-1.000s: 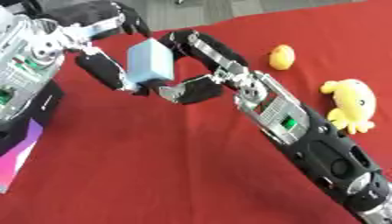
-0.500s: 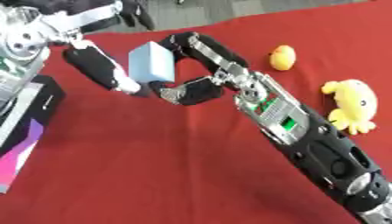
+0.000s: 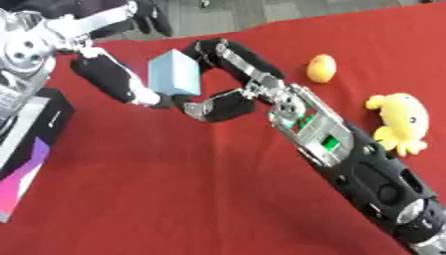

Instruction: Pick up the objects with one hand, pass them to the other hand, and then place them into the box on the other side of the table.

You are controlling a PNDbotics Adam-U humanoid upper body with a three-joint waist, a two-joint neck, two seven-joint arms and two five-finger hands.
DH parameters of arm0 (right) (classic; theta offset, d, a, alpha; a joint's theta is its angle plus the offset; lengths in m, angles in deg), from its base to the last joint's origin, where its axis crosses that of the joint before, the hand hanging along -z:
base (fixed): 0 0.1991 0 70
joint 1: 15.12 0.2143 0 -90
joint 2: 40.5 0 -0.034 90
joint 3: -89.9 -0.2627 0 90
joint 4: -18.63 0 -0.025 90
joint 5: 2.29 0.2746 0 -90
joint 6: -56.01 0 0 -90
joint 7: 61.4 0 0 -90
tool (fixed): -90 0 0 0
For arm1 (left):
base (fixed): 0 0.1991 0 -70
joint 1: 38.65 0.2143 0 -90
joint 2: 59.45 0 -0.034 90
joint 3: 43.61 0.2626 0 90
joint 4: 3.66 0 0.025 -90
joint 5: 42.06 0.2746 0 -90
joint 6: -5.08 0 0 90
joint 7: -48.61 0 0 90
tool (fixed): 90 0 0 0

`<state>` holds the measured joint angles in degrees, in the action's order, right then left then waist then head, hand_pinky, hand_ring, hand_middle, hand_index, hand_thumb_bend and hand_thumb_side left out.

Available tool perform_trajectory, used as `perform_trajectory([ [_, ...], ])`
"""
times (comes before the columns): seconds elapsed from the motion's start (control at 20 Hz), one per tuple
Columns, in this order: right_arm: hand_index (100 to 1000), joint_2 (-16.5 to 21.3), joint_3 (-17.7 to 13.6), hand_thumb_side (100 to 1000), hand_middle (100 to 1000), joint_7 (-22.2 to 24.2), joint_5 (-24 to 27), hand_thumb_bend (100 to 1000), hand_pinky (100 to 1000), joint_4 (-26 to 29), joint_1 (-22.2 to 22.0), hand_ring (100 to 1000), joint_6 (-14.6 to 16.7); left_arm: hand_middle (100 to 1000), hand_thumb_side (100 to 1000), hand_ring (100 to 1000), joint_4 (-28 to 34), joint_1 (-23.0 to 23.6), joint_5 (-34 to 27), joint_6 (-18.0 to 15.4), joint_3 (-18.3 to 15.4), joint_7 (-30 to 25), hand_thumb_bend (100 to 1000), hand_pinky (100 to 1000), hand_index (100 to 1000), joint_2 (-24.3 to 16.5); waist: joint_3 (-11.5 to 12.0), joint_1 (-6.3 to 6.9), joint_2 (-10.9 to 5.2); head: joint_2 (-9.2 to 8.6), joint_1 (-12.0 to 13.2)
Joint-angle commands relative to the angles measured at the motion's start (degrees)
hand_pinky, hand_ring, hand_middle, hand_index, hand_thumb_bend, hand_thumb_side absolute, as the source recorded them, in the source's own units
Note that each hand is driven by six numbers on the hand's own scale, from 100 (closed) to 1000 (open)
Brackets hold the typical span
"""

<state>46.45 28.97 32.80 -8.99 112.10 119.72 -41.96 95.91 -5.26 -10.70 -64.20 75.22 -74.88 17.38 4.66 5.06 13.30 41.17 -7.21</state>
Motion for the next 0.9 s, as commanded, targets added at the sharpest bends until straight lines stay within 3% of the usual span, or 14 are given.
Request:
perform_trajectory([
  [0.05, 571, 0.67, -0.17, 100, 483, 0.09, 0.32, 100, 761, 1.36, 1.10, 574, 0.18, 735, 277, 768, -0.64, -0.82, 0.66, 0.20, -0.49, 0.81, 669, 808, 786, -0.44, 0.11, 0.29, -0.96, -0.63, 0.03],
  [0.7, 571, 0.61, 0.02, 100, 484, 0.39, 0.50, 100, 761, 1.52, 1.03, 575, -0.04, 712, 260, 751, -2.87, -0.84, 0.68, 0.04, -0.12, 2.27, 642, 796, 762, 0.60, 0.15, 0.41, -0.99, -0.74, 0.04],
  [0.9, 571, 0.62, 0.08, 100, 484, 0.64, 0.31, 100, 760, 1.46, 0.96, 574, -0.01, 657, 240, 711, -2.17, -0.78, -0.53, 0.60, -0.22, 4.86, 579, 776, 716, 0.63, 0.20, 0.49, -0.88, -0.74, -0.11],
])
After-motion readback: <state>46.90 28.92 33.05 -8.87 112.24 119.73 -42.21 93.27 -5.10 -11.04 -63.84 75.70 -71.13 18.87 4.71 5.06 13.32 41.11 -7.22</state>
